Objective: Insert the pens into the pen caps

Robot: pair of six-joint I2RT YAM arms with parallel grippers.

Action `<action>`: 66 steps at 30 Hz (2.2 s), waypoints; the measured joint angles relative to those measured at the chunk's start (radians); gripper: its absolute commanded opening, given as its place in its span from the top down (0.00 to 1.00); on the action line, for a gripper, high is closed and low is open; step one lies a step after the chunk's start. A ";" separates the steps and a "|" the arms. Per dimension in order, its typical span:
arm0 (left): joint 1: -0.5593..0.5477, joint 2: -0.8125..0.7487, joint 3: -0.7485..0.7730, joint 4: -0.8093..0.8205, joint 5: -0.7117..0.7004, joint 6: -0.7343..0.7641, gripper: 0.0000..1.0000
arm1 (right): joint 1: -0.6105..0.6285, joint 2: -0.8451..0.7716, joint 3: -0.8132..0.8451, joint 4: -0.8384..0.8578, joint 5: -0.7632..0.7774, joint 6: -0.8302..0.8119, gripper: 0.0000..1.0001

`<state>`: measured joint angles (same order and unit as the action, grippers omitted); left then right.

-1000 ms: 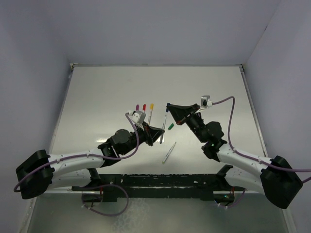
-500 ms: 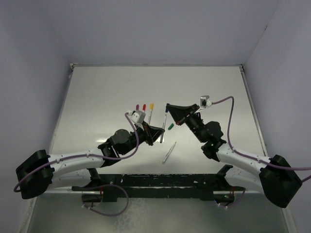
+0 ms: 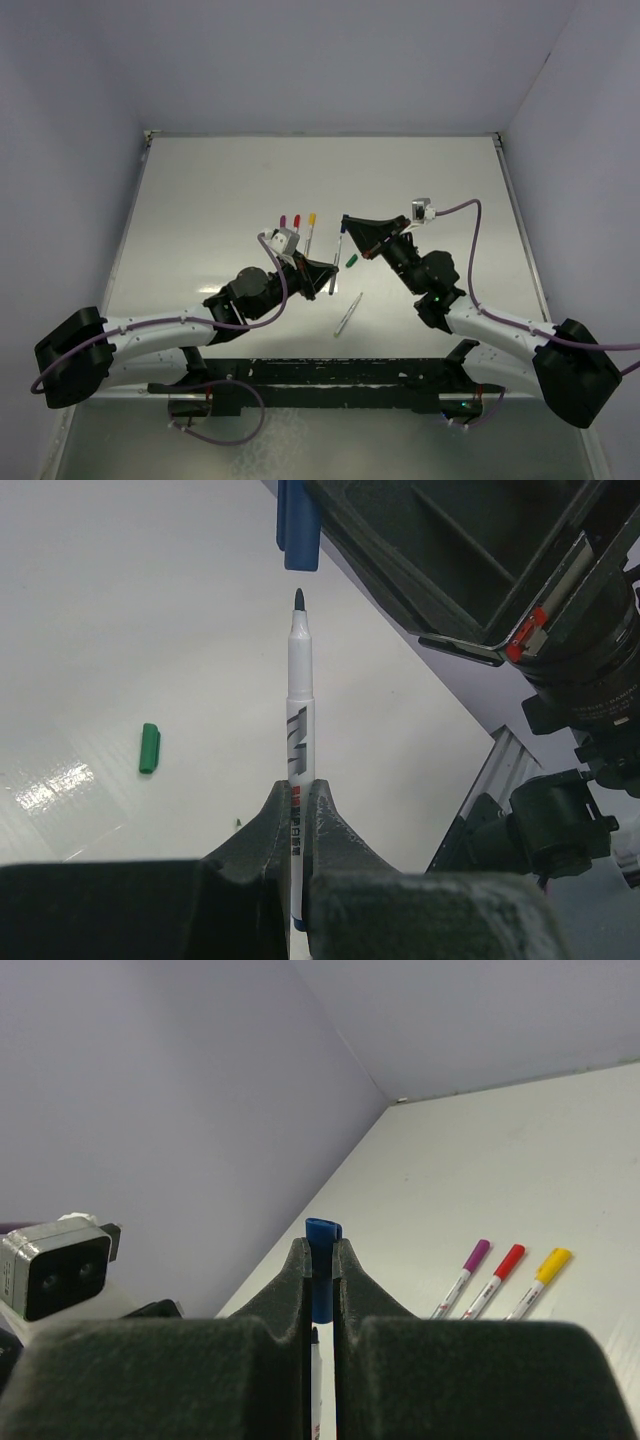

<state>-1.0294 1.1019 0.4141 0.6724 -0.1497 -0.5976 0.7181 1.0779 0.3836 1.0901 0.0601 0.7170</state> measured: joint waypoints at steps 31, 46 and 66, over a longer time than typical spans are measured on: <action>0.000 0.024 0.000 0.014 -0.010 0.000 1.00 | 0.000 0.015 -0.031 0.032 -0.004 0.033 1.00; 0.000 0.024 0.000 0.014 -0.015 0.000 1.00 | 0.004 0.034 -0.031 0.040 -0.031 0.049 1.00; 0.000 -0.014 -0.032 0.036 -0.079 0.012 1.00 | 0.017 0.089 -0.033 0.045 -0.132 0.097 1.00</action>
<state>-1.0298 1.0878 0.3817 0.7086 -0.2287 -0.5858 0.7349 1.1671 0.3508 1.1351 -0.0719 0.8135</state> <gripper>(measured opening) 0.029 0.036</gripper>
